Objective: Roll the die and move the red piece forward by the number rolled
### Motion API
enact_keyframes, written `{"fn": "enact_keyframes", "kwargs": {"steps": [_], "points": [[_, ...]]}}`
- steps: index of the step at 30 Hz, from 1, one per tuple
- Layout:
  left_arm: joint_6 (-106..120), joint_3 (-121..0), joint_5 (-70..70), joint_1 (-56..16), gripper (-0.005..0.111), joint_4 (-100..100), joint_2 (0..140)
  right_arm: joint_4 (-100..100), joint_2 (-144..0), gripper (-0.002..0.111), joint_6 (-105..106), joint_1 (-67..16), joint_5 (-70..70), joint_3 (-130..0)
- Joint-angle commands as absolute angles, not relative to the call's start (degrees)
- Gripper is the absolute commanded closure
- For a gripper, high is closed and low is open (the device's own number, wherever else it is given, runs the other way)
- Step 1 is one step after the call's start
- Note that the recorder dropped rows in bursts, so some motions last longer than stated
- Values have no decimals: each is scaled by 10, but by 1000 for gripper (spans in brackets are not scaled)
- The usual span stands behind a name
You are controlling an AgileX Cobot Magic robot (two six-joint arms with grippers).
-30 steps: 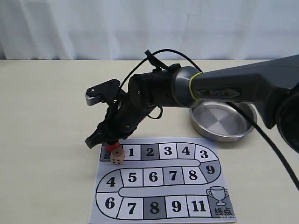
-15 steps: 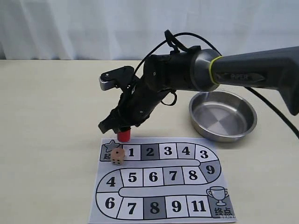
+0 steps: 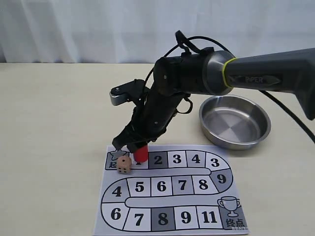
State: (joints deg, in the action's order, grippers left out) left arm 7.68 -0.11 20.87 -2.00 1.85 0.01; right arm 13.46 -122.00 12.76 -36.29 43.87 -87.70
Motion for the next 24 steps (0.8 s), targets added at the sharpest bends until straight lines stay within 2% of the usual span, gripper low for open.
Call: {"fn": "enact_keyframes", "kwargs": {"steps": [1,11,13,15,18,24], "points": [[75,0,203,-20,107,22,0,158,-1215,104,129,-362,440,-880],[75,0,203,-20,107,22,0,145,-1252,104,126,-362,436,-877],[75,0,203,-20,107,22,0,145,-1252,98,126,-362,438,-877],[75,0,203,-20,107,22,0,145,-1241,80,126,-362,438,-878],[75,0,203,-20,107,22,0,145,-1235,64,113,-362,438,-878],[75,0,203,-20,107,22,0,145,-1234,48,107,-362,438,-878]]}}
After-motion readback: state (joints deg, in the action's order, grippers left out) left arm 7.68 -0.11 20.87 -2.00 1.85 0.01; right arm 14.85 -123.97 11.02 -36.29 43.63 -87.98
